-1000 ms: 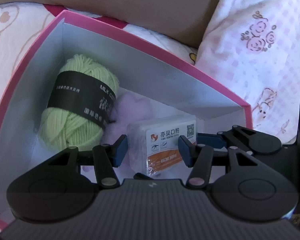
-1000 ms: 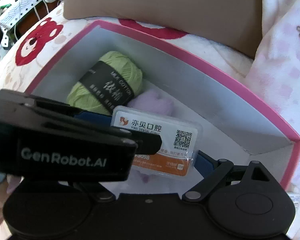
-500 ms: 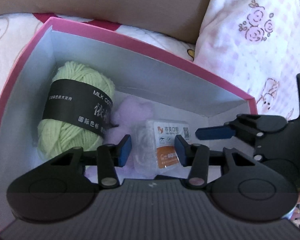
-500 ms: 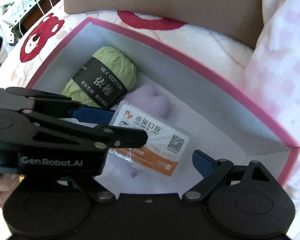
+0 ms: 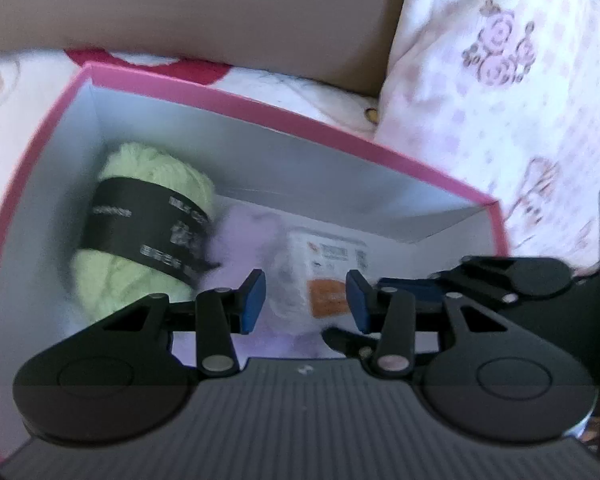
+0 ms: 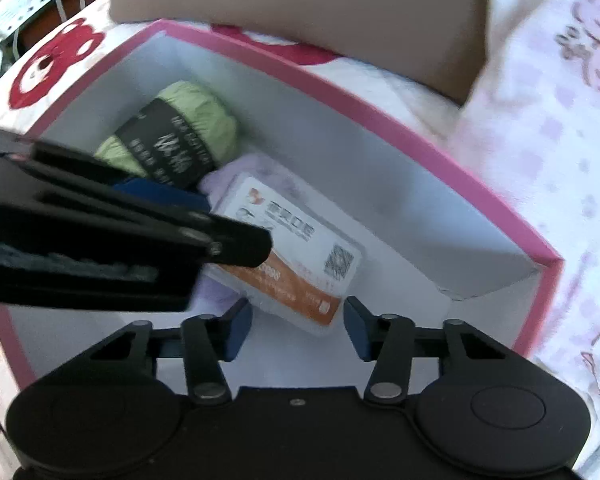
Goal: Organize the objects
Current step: 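Lower the clear plastic box into the pink box beside the plush toy, then open the left gripper and withdraw it from the pink box, then move the left gripper toward the orange makeup sponge, then lower the left gripper onto the orange sponge and close on it, then lift the orange sponge with the left gripper toward the pink box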
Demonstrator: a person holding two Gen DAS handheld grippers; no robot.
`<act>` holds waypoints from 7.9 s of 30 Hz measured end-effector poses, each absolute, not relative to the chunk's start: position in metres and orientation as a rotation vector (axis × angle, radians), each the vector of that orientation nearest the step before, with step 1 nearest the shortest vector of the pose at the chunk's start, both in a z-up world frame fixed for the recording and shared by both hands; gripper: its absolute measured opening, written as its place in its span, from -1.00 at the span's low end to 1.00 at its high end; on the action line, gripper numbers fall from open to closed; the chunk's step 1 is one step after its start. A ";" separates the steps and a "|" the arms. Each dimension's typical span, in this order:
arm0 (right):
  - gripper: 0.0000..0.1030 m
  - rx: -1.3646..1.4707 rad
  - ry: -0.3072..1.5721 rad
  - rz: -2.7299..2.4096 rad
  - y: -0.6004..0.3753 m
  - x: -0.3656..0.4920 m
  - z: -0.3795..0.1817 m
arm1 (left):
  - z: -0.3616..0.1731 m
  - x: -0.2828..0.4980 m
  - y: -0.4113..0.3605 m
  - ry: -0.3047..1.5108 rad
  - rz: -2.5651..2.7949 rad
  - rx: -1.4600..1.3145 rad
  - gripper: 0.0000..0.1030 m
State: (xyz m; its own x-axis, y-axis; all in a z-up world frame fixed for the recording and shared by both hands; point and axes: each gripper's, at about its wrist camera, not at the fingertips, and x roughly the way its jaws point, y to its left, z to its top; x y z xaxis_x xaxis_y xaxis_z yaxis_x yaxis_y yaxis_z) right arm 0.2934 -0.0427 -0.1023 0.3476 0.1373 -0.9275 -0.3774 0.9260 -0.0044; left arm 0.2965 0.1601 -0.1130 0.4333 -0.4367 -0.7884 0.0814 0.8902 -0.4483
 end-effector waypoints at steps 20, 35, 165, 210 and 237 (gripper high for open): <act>-0.71 -0.140 1.035 0.341 -0.063 0.270 -0.085 | -0.119 0.314 0.120 1.104 -0.284 -0.301 -0.46; -0.45 -0.015 0.994 0.404 -0.087 0.218 -0.044 | -0.053 0.265 0.117 1.093 -0.279 -0.212 -0.18; 0.62 0.060 0.556 -0.175 -0.313 0.071 -0.145 | -0.127 0.200 -0.157 0.939 -0.686 -0.075 0.65; -0.28 0.106 0.640 -0.057 -0.303 0.074 -0.143 | -0.134 0.177 -0.182 0.946 -0.694 0.041 -0.26; -0.28 0.077 0.726 -0.001 -0.221 0.012 -0.094 | -0.093 0.097 -0.107 0.998 -0.705 0.061 -0.28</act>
State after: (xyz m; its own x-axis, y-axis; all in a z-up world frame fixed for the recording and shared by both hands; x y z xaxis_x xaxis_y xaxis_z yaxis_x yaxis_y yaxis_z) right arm 0.0125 -0.2206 -0.0936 0.7476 0.0260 -0.6636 0.0277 0.9971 0.0703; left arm 0.0973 -0.1068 -0.0930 0.3425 -0.5152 -0.7856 0.5684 0.7794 -0.2633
